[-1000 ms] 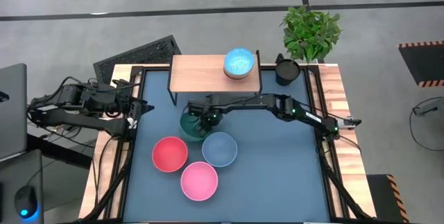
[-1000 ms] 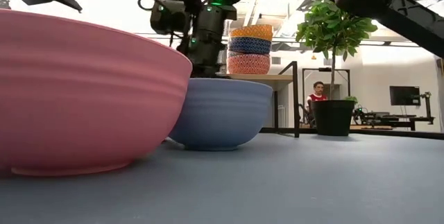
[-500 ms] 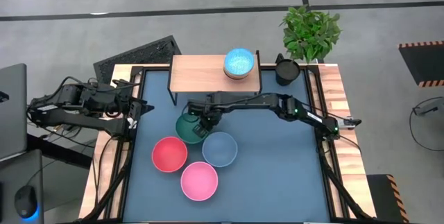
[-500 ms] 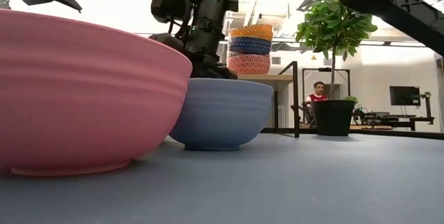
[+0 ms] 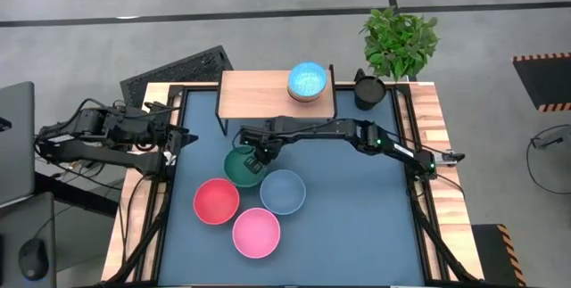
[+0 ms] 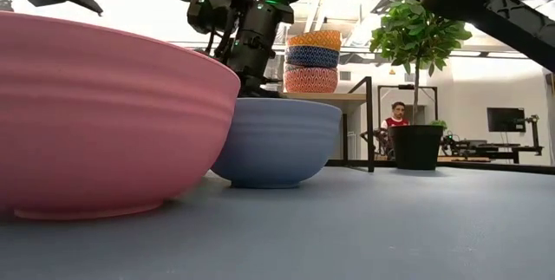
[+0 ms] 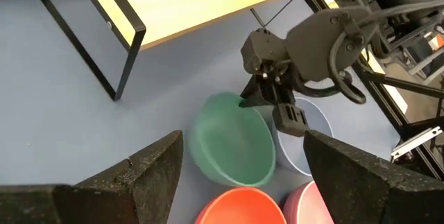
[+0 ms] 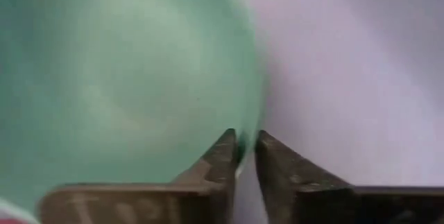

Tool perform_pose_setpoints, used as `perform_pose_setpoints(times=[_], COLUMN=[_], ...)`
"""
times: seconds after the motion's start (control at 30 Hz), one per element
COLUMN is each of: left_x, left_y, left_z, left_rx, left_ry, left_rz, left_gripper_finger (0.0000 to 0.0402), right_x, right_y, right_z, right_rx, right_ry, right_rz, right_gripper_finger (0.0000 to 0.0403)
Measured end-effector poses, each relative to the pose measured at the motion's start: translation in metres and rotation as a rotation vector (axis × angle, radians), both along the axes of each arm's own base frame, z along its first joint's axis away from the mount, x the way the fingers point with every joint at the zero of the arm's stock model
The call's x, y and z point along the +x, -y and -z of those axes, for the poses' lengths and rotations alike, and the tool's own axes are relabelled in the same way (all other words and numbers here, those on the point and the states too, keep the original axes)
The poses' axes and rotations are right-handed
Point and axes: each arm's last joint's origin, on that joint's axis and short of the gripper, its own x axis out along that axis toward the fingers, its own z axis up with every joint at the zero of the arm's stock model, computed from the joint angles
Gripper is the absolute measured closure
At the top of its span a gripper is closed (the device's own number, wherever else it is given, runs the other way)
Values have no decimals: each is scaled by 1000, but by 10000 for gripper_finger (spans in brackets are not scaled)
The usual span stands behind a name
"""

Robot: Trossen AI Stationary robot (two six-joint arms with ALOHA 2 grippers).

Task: Place and stack bowls onto a shelf
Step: Put the green bowl on the shelf

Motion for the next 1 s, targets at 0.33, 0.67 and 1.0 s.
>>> perform_pose_setpoints(times=[0.33, 0.67, 1.0], left_x=[0, 0, 0], left_y=[0, 0, 0], left_z=[0, 0, 0], left_rx=[18, 34, 36], left_ry=[-5, -11, -11], left_rz=[6, 15, 16], left_gripper_finger=[118, 118, 118], right_x=[-2, -31, -68], right_y=[6, 19, 82], right_z=[-8, -105, -173], right_rx=[14, -9, -182], right_ry=[17, 247, 456], right_rz=[6, 34, 243], right_gripper_finger=[379, 379, 379])
